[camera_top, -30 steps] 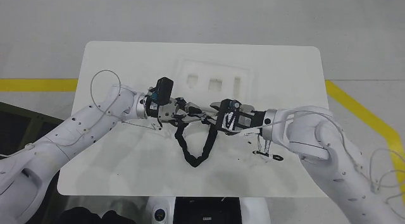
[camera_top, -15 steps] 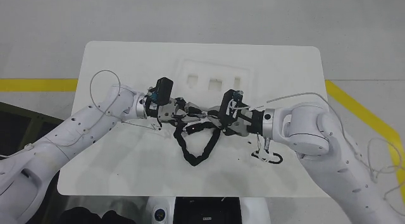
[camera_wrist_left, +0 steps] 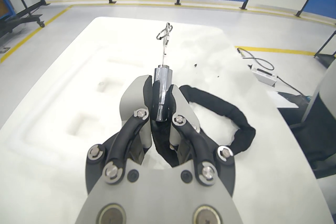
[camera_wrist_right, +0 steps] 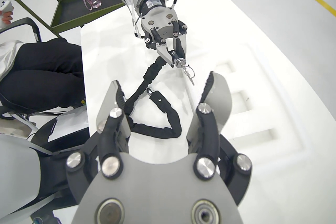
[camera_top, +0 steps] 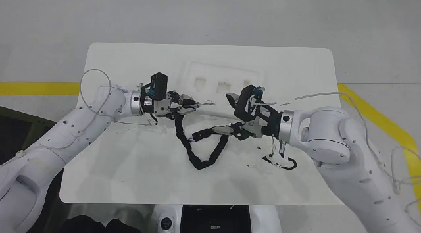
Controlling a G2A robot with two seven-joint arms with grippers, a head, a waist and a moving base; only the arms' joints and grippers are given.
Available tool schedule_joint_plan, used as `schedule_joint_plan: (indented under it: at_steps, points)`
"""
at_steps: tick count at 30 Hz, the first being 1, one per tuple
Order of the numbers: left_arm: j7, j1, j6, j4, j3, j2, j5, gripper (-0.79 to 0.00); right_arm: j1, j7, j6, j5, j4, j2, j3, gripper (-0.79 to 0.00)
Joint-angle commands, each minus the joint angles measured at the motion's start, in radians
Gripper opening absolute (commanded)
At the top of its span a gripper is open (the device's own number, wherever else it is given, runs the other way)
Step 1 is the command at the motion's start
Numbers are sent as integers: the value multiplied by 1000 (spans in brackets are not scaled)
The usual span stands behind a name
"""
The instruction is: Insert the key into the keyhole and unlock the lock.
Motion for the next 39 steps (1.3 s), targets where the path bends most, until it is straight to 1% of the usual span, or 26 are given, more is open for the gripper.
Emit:
schedule_joint_plan:
  at_steps: [1, 4, 7, 8, 9, 10, 11, 14, 16, 18, 20, 25, 28, 30, 31, 34, 39]
  points:
    - [-106, 1, 30, -10, -21, 5, -22, -785, -14, -5, 3, 1, -8, 3, 14, 0]
    - [-259, 13, 84, -53, -55, 15, -62, -785, -35, -11, 10, 6, -17, 6, 32, 0]
    - [-415, 24, 111, -114, -83, 25, -94, -785, -49, -16, 16, 7, -25, 9, 46, 0]
    - [-467, 27, 121, -134, -91, 28, -106, -699, -52, -19, 19, 8, -26, 10, 49, 0]
    - [-514, 31, 131, -154, -99, 30, -118, -474, -55, -22, 21, 9, -26, 10, 52, 0]
    - [-555, 36, 137, -173, -106, 32, -131, -139, -57, -27, 22, 11, -27, 11, 55, 0]
    - [-584, 41, 139, -190, -113, 33, -147, 0, -57, -30, 23, 12, -26, 11, 57, 0]
    - [-641, 53, 132, -218, -133, 37, -177, 0, -57, -44, 23, 17, -21, 11, 60, 0]
    - [-650, 63, 128, -229, -147, 39, -191, 0, -55, -60, 21, 18, -12, 11, 61, 0]
    - [-645, 72, 127, -235, -163, 41, -196, 0, -51, -82, 15, 18, 5, 10, 66, 0]
    - [-614, 81, 116, -237, -182, 44, -200, 0, -44, -108, 9, 16, 27, 10, 74, 0]
    - [-479, 72, 89, -217, -238, 47, -146, 0, -3, -171, -5, -46, 103, 11, 108, 0]
    - [-343, 59, 84, -190, -271, 45, -97, 0, 24, -222, -9, -96, 156, 11, 134, 0]
    - [-233, 52, 96, -167, -286, 42, -45, 0, 40, -275, -44, -131, 185, 12, 148, 0]
    - [-168, 51, 108, -151, -294, 40, -16, 0, 49, -295, -64, -177, 201, 14, 159, 0]
    - [-63, 38, 128, -96, -302, 35, 71, 0, 66, -364, -112, -232, 262, 17, 185, 0]
    - [53, 1, 157, 0, -307, 17, 141, 0, 110, -412, -164, -309, 317, 22, 214, 0]
